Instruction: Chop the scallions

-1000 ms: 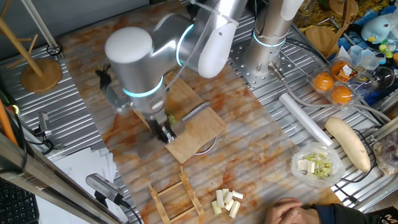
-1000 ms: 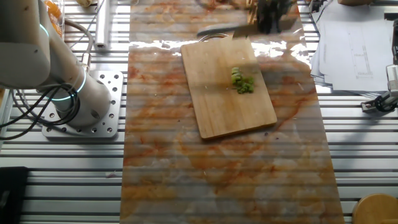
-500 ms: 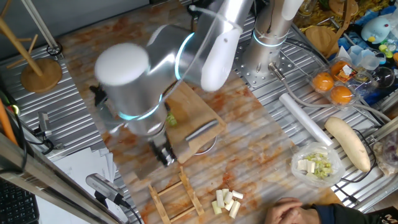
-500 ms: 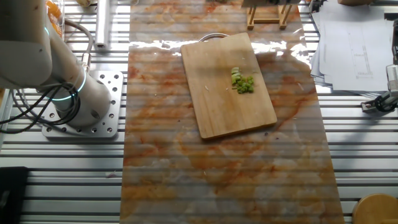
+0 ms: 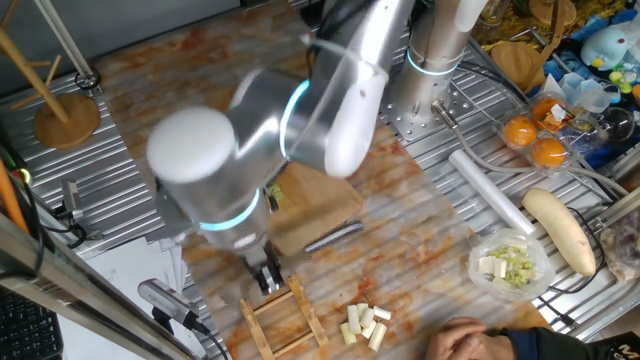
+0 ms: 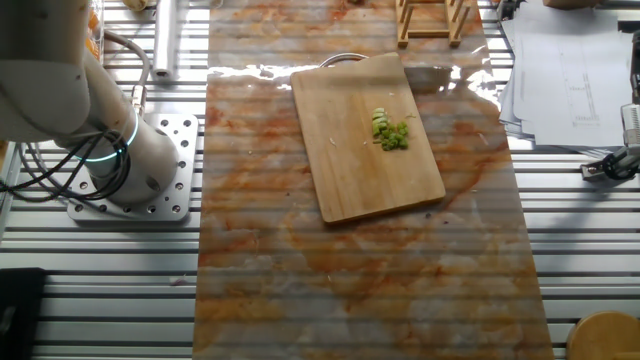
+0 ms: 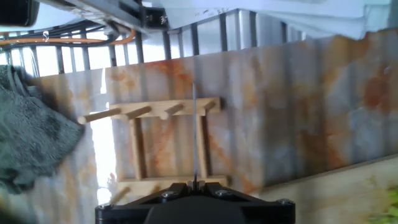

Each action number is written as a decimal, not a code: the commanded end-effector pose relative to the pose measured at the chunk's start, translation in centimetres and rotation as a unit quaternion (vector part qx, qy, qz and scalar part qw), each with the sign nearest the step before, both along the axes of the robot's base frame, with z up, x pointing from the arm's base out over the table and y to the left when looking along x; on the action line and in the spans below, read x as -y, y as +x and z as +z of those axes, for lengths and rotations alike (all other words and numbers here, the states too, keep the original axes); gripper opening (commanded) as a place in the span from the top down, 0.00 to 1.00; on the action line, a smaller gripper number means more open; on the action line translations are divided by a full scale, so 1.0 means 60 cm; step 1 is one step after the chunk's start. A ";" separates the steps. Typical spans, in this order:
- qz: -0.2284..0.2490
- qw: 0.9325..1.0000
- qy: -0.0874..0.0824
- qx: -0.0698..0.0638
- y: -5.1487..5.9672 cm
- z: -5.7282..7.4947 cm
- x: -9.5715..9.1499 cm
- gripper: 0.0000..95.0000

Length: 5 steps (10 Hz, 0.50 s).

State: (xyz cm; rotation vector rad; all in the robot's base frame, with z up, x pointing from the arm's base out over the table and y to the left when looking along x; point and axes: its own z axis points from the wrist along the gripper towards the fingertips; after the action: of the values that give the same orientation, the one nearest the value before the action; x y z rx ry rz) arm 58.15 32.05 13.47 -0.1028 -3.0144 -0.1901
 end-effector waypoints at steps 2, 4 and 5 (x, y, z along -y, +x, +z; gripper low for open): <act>0.023 1.000 -0.001 0.015 -0.006 -0.012 0.007 1.00; 0.027 1.000 -0.004 0.015 -0.007 -0.013 0.009 1.00; 0.029 0.999 -0.006 0.014 -0.006 -0.017 0.011 1.00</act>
State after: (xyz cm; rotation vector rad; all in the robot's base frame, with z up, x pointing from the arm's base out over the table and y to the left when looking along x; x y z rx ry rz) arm 57.45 30.91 12.29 -0.0098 -3.0501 -0.1665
